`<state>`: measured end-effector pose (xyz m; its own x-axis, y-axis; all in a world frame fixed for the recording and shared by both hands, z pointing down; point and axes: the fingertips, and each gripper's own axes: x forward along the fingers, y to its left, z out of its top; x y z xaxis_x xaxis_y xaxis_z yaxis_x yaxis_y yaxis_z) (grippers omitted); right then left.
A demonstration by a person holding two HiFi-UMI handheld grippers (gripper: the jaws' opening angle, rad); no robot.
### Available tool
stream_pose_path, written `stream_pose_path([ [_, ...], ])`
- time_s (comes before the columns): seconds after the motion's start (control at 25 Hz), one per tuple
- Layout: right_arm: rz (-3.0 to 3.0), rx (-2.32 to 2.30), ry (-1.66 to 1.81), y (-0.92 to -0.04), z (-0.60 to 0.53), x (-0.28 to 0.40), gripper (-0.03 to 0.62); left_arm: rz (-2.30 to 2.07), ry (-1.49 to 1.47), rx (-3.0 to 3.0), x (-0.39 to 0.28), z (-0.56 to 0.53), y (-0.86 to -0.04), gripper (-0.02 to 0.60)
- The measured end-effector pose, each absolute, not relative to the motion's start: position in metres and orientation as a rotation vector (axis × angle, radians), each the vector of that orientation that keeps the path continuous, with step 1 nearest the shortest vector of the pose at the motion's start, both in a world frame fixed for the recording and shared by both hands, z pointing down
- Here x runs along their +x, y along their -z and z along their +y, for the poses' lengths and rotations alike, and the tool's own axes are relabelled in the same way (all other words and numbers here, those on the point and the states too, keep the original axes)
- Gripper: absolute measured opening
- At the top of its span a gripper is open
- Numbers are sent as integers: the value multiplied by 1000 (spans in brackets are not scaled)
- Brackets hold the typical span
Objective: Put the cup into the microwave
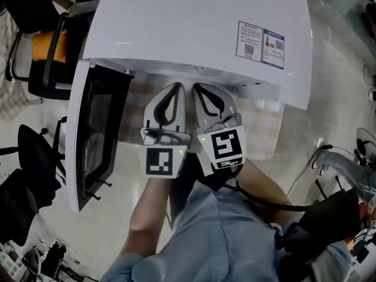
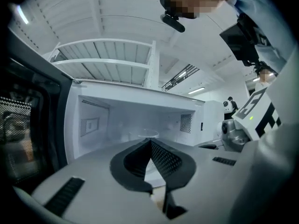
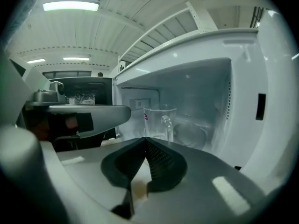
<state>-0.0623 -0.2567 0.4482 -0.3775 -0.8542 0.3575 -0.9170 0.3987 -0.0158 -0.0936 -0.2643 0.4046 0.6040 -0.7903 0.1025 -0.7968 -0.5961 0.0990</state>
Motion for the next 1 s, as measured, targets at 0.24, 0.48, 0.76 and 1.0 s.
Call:
stream_pose_path([
  [0.24,-2310,1606,-348,-457,-281,-63,2,-1216,-102,2693,-82,-287,-419,8],
  [0.48,-2272,1633,-373,-463,-296,-60,2,-1143,-115,2692,-76,-303,-428,8],
  [0.76,-2254,1659,-387,-461,-313,-54,3,-1103,-109,2702,-68,-313,-430,8],
  [1.0,-2254,1638,-399,-462,-308,-54,3,-1120,-143,2726,-70,-311,-427,8],
])
